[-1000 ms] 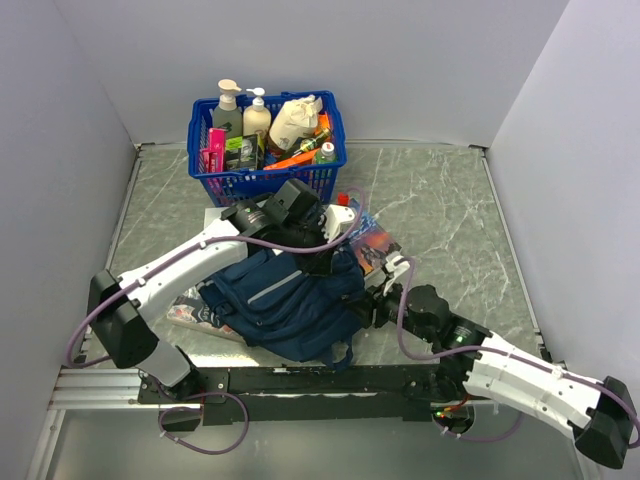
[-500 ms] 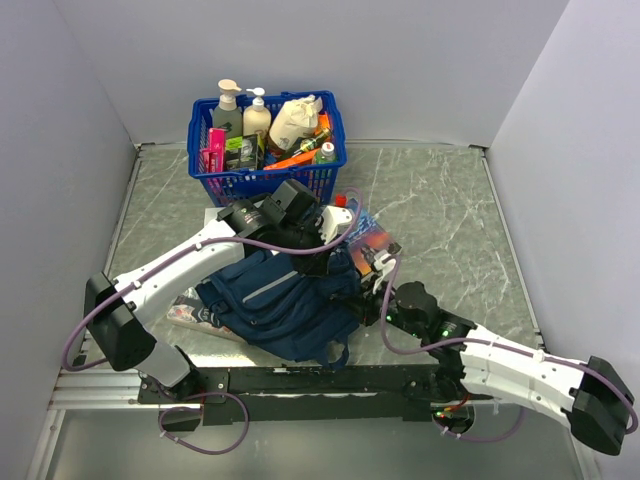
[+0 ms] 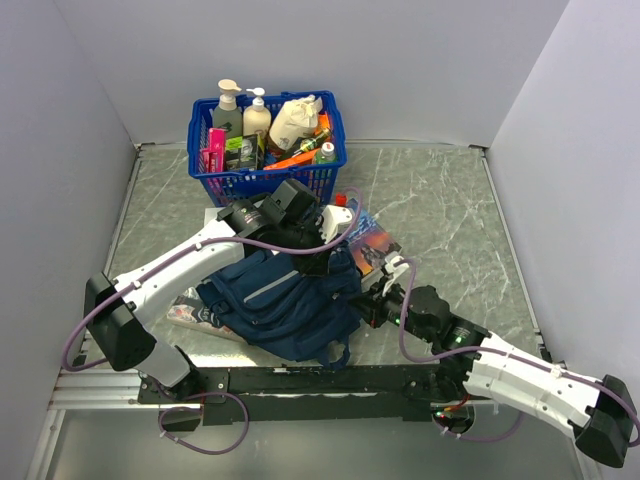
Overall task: Pack the student bag
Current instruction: Unzip the student bag at the center of the board.
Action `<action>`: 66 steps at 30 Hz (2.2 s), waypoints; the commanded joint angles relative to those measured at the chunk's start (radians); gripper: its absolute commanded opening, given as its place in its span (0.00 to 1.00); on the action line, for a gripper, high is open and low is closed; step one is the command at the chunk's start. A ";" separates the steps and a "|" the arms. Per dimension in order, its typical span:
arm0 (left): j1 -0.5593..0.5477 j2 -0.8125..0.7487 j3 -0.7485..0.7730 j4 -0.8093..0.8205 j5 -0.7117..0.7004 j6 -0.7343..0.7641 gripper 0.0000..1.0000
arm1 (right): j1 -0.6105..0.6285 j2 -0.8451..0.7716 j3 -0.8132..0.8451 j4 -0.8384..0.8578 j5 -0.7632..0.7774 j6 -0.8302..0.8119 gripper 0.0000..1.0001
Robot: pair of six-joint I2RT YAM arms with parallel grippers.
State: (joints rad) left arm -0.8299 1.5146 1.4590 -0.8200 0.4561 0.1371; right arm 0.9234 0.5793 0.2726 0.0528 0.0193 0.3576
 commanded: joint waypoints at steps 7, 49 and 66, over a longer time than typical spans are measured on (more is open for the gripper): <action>0.011 -0.024 0.054 0.062 0.023 -0.002 0.01 | 0.012 0.027 -0.006 0.116 -0.016 -0.040 0.05; 0.006 -0.014 0.047 0.062 0.044 -0.001 0.01 | 0.061 0.028 0.025 0.050 0.082 -0.071 0.00; -0.023 0.200 0.092 0.194 0.116 -0.094 0.01 | 0.118 0.010 0.206 -0.244 0.142 -0.049 0.00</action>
State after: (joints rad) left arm -0.8467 1.6417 1.4807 -0.7521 0.5072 0.0795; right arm 1.0080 0.5991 0.3817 -0.1390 0.1223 0.2981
